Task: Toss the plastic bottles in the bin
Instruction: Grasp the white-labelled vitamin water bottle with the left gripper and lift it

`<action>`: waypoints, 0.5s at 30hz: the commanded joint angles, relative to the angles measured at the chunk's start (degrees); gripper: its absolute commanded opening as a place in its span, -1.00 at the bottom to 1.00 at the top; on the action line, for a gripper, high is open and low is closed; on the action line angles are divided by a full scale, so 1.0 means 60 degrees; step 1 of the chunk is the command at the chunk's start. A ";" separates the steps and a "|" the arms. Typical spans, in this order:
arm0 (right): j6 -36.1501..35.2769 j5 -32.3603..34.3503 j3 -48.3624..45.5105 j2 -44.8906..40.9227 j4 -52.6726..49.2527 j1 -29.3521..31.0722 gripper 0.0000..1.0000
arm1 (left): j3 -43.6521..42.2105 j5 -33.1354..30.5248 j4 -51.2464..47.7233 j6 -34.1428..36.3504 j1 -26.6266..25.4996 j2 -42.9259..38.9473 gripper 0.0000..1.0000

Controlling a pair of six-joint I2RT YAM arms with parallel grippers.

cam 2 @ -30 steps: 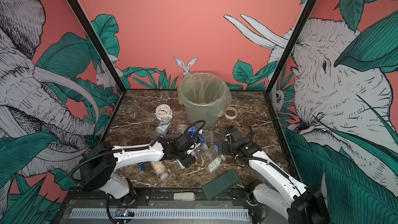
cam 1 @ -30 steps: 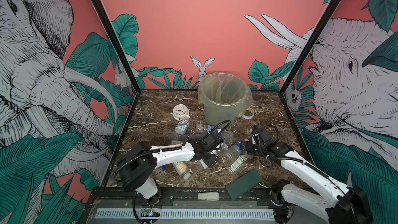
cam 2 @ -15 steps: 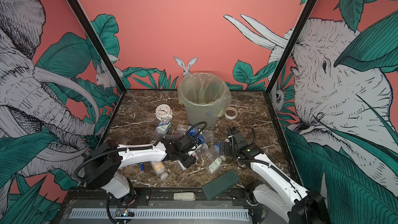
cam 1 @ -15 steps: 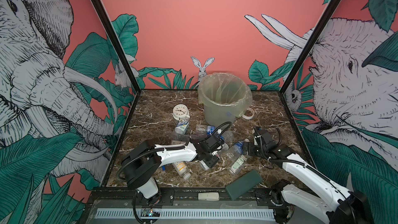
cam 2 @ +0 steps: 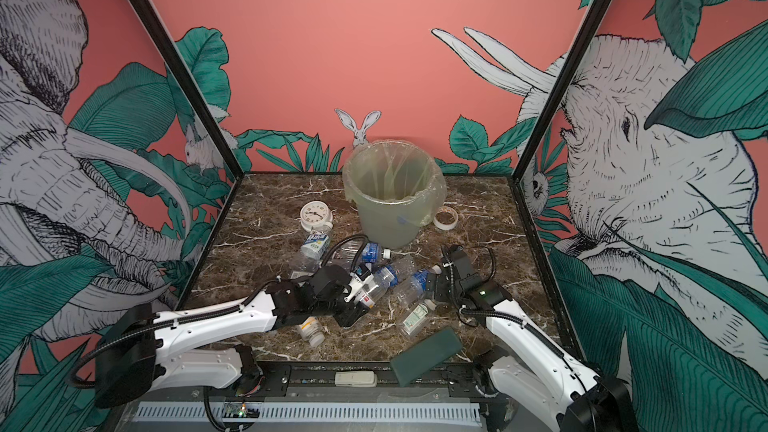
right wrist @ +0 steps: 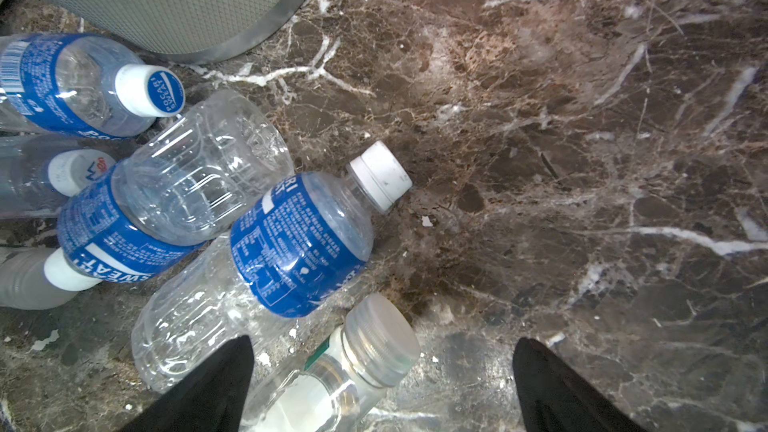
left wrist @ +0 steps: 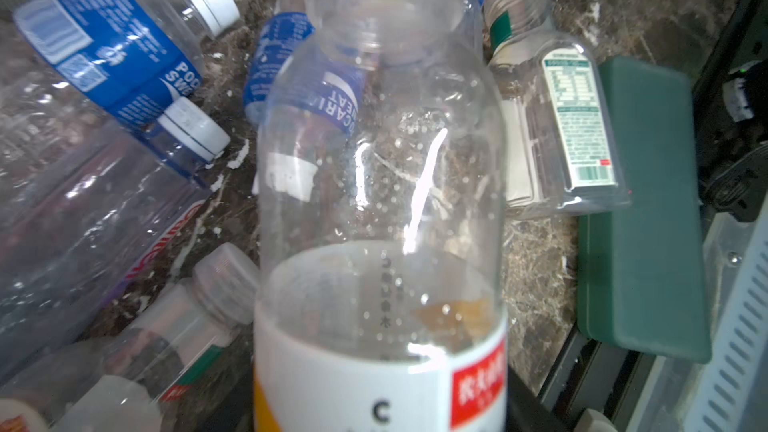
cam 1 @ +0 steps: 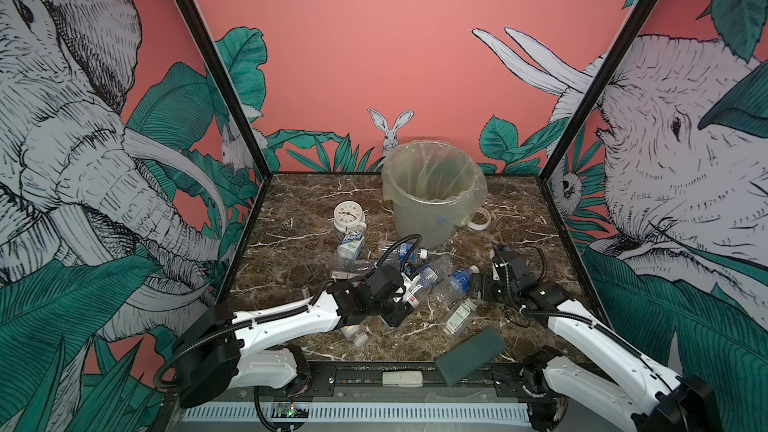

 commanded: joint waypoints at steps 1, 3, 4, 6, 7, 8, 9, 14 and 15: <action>-0.0013 -0.0110 -0.0077 -0.0199 0.0339 -0.0036 0.98 | -0.0535 -0.0599 0.0636 -0.0274 -0.0041 -0.1113 0.11; -0.0005 -0.0160 -0.0111 -0.0287 0.0458 -0.0043 0.99 | -0.0724 -0.0871 0.0661 -0.0277 -0.0041 -0.1714 0.11; 0.0002 -0.0182 -0.0123 -0.0310 0.0507 -0.0050 0.99 | -0.0819 -0.1030 0.0653 -0.0273 -0.0041 -0.2068 0.11; 0.0016 -0.0231 -0.0094 -0.0282 0.0544 -0.0058 0.99 | -0.0968 -0.1333 0.0649 -0.0242 -0.0041 -0.2668 0.10; 0.0016 -0.0255 -0.0071 -0.0246 0.0579 -0.0047 0.99 | -0.1006 -0.1480 0.0572 -0.0215 -0.0041 -0.2958 0.09; 0.0031 -0.0298 -0.0050 -0.0217 0.0598 -0.0049 0.99 | -0.1000 -0.1605 0.0489 -0.0163 -0.0041 -0.3224 0.09; 0.0031 -0.0323 -0.0036 -0.0174 0.0641 -0.0053 0.98 | -0.0993 -0.1674 0.0417 -0.0162 -0.0040 -0.3418 0.08; 0.0075 -0.0633 0.0179 0.0033 0.0797 -0.0052 0.98 | -0.0961 -0.1990 0.0434 -0.0156 -0.0041 -0.4466 0.05; 0.0068 -0.0666 0.0242 0.0067 0.0810 -0.0071 0.98 | -0.0886 -0.2108 0.0401 -0.0114 -0.0040 -0.4645 0.04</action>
